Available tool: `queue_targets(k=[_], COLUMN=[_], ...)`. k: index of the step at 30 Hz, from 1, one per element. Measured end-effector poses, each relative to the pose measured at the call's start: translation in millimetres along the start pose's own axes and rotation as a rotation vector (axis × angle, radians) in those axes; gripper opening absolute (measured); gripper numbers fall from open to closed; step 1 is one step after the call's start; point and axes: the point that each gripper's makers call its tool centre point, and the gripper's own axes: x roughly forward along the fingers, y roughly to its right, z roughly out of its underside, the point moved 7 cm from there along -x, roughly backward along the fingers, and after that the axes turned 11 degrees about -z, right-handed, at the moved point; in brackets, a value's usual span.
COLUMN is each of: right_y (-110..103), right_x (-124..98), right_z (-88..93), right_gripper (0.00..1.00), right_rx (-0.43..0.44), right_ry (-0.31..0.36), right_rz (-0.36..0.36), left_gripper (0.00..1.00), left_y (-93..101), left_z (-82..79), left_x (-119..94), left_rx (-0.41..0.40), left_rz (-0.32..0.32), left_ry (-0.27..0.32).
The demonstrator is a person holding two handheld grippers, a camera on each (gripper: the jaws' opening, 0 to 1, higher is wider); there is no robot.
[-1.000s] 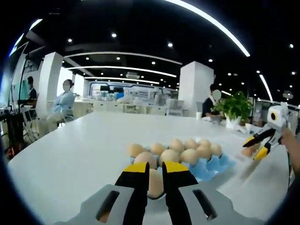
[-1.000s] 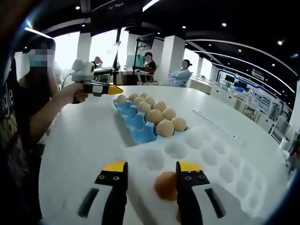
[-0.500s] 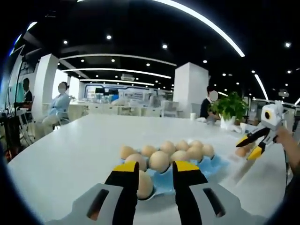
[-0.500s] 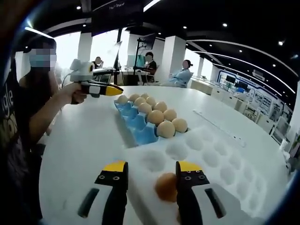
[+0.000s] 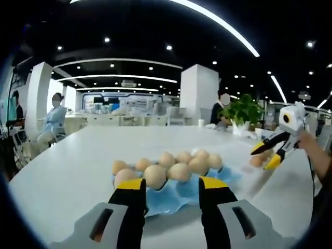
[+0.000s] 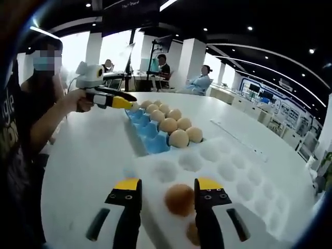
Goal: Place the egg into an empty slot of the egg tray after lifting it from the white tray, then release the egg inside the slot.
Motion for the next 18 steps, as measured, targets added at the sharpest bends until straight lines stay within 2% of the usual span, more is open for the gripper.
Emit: queue_targets(k=[5,8,11,18], right_y=[2,3,8,10], right_x=[0,-1,-2,-2], right_z=[0.1,1.0,4.1,7.8], right_gripper=[0.42,0.4,0.33,0.33], right_rx=[-0.031,-0.039,-0.022,-0.001], right_ry=[-0.03,-0.044,-0.054,-0.059], right_rz=[-0.013,-0.016,-0.015,-0.018], left_gripper=[0.55,0.6,0.61,0.62], left_y=[5.9,10.1,13.0,19.4], left_z=[-2.3,-0.4,1.9,3.2], left_x=[-3,-4,-2,2], left_rx=[0.022,0.045,0.047,0.065], left_rz=[0.02,0.039,0.038,0.068], left_ry=[0.009,-0.01,-0.023,-0.041])
